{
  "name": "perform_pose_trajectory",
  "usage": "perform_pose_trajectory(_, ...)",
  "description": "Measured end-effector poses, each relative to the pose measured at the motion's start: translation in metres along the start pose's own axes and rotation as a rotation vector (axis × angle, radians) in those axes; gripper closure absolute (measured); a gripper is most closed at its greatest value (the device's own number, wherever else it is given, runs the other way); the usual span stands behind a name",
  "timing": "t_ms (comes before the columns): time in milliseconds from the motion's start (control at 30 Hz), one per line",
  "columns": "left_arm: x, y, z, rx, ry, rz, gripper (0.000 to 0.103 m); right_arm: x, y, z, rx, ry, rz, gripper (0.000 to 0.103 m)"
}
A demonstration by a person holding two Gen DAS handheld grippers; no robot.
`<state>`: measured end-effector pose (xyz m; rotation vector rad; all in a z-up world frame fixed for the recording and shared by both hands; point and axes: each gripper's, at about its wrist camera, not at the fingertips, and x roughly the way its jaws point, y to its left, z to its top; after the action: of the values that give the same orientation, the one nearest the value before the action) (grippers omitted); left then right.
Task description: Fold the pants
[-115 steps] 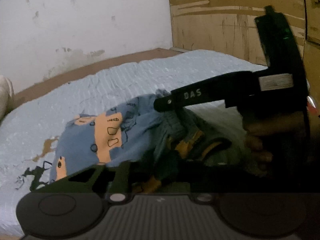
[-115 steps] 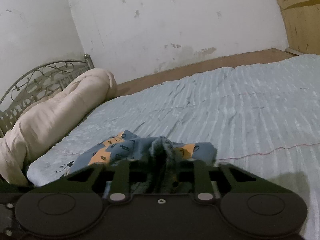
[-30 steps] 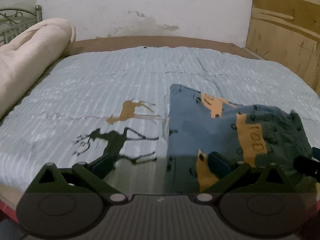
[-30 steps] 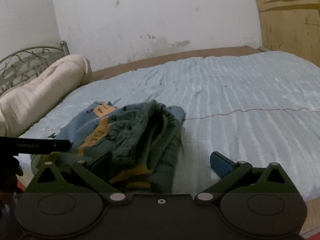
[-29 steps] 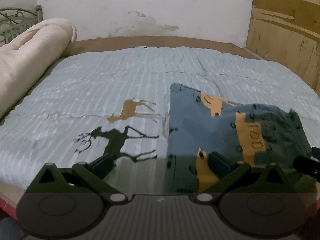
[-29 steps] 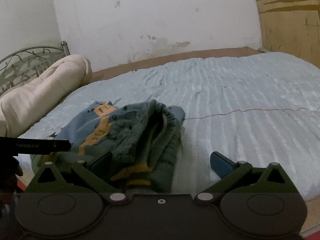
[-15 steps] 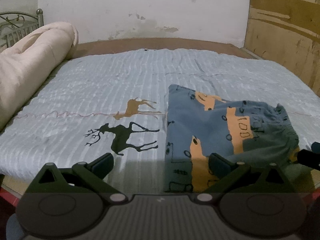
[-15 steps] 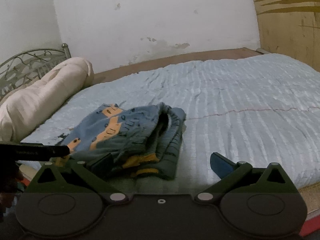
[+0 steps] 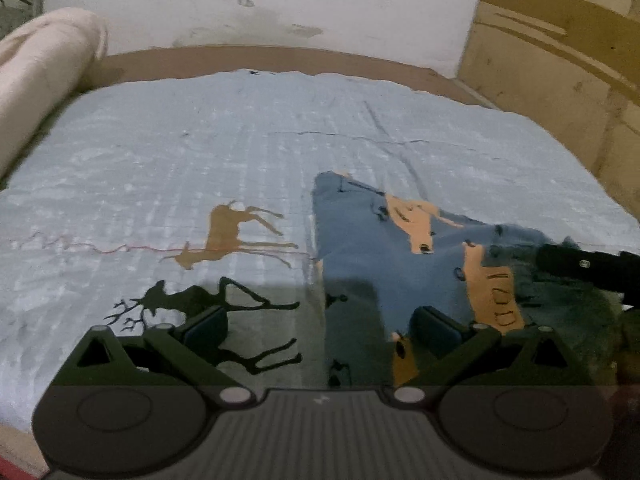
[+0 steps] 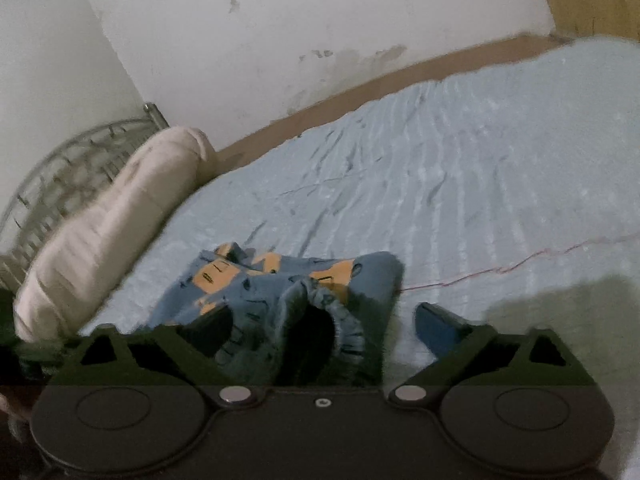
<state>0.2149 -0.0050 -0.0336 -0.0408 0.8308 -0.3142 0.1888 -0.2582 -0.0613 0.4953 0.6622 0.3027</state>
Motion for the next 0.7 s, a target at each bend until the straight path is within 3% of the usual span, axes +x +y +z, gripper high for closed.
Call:
perform_pose_trajectory(133, 0.001, -0.001, -0.001, 0.013, 0.026, -0.088, 0.023, 0.001, 0.006, -0.010, -0.032, 0.004, 0.014, 0.036)
perform_pose_trajectory(167, 0.001, -0.003, 0.000, 0.015, 0.029, -0.096, 0.034, 0.000, 0.007, -0.012, -0.041, -0.001, 0.006, 0.040)
perform_pose_trajectory(200, 0.000, -0.004, 0.000, 0.014, 0.032, -0.107, 0.051, -0.002, 0.007, -0.013, -0.039, -0.006, 0.000, 0.047)
perform_pose_trajectory(300, -0.003, -0.009, 0.005, -0.005, 0.036, -0.101, 0.078, -0.007, 0.009, -0.013, -0.022, -0.028, -0.007, 0.068)
perform_pose_trajectory(367, -0.007, -0.011, 0.011, -0.002, 0.023, -0.092, 0.088, -0.010, 0.016, -0.011, -0.057, -0.043, -0.017, 0.076)
perform_pose_trajectory(500, -0.022, -0.017, 0.023, 0.022, -0.032, -0.077, 0.090, -0.016, 0.043, -0.002, -0.187, -0.109, -0.033, 0.082)
perform_pose_trajectory(700, -0.028, -0.012, 0.056, 0.025, -0.121, -0.008, 0.090, 0.003, 0.061, 0.035, -0.216, -0.193, -0.009, 0.082)
